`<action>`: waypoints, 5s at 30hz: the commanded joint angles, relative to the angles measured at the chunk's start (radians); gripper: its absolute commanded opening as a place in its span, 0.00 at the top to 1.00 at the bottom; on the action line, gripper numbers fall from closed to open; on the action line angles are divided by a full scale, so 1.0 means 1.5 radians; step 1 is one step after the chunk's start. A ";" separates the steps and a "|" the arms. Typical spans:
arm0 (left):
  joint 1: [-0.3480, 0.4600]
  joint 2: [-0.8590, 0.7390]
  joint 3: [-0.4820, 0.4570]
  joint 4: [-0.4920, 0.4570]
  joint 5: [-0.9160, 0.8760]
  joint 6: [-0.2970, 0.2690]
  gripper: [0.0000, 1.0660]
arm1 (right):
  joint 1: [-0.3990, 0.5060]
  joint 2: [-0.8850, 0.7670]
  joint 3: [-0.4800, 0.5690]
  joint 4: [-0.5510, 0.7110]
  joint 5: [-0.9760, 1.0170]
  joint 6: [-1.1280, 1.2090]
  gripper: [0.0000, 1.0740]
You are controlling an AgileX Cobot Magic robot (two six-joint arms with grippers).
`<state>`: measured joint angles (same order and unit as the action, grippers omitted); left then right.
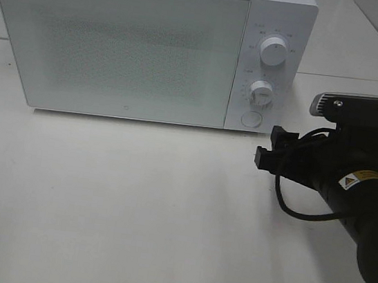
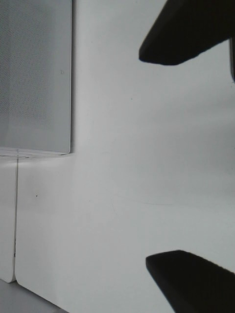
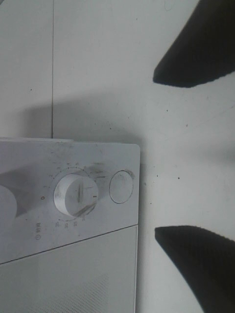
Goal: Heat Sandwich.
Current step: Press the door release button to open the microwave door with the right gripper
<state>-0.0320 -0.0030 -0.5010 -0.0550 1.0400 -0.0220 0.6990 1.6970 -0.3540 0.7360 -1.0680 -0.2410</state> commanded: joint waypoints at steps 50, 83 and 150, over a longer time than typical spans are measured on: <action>0.001 -0.014 0.003 -0.005 -0.005 -0.003 0.08 | 0.008 0.020 -0.021 0.001 0.005 0.997 0.69; 0.001 -0.014 0.003 -0.005 -0.005 -0.003 0.08 | -0.025 0.077 -0.094 -0.047 0.081 1.043 1.00; 0.001 -0.014 0.003 -0.005 -0.005 -0.003 0.08 | -0.149 0.281 -0.364 -0.177 0.013 1.091 1.00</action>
<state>-0.0320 -0.0030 -0.5010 -0.0550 1.0400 -0.0220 0.4860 2.1310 -0.8460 0.4900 -0.8770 1.3950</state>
